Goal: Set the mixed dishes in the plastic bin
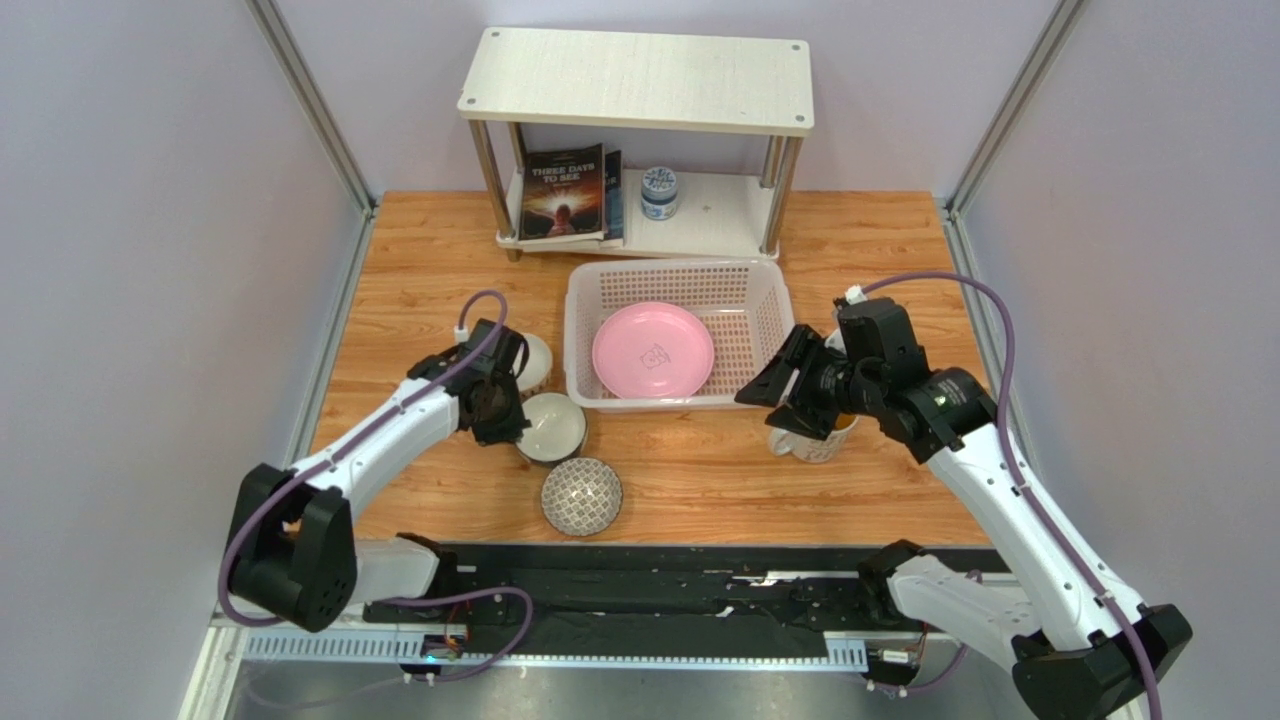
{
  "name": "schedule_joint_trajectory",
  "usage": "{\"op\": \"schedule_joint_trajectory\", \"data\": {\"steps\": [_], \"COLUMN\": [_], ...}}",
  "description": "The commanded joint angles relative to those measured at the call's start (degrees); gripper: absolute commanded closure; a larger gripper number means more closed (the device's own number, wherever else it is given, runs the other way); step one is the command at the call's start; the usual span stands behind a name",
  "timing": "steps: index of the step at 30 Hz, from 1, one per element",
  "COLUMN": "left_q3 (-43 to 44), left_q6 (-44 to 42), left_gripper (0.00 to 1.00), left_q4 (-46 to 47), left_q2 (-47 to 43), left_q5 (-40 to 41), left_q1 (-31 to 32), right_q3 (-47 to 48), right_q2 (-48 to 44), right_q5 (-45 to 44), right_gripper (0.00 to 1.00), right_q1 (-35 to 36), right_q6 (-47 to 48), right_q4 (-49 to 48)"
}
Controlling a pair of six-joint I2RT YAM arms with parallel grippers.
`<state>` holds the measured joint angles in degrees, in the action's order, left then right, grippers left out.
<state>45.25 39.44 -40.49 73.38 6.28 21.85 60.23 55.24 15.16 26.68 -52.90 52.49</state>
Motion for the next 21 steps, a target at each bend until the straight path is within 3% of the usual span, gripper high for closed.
{"op": "schedule_joint_trajectory", "data": {"steps": [1,9,15,21], "left_q3": [0.80,4.75,9.32,11.43], "left_q6": [-2.26,-4.11,-2.53,-1.39], "left_gripper": [1.00,1.00,1.00,1.00], "left_q4": [-3.36,-9.95,-15.23,-18.48], "left_q2": [-7.72,-14.93,-20.81,-22.50], "left_q5": [1.17,2.86,-2.06,-5.84], "left_q1": [-0.05,-1.37,-1.28,-1.28], "right_q3": [-1.25,-1.00,3.84,9.11], "right_q2": [0.30,5.39,14.43,20.34], "right_q5": [1.80,0.58,-3.03,-4.35], "right_gripper": [0.40,0.39,0.32,0.31], "right_q1": [1.79,8.03,16.29,23.24], "right_q6": [0.17,-0.18,0.78,-1.93], "right_q4": [-2.74,-6.26,-8.01,-13.28]}}
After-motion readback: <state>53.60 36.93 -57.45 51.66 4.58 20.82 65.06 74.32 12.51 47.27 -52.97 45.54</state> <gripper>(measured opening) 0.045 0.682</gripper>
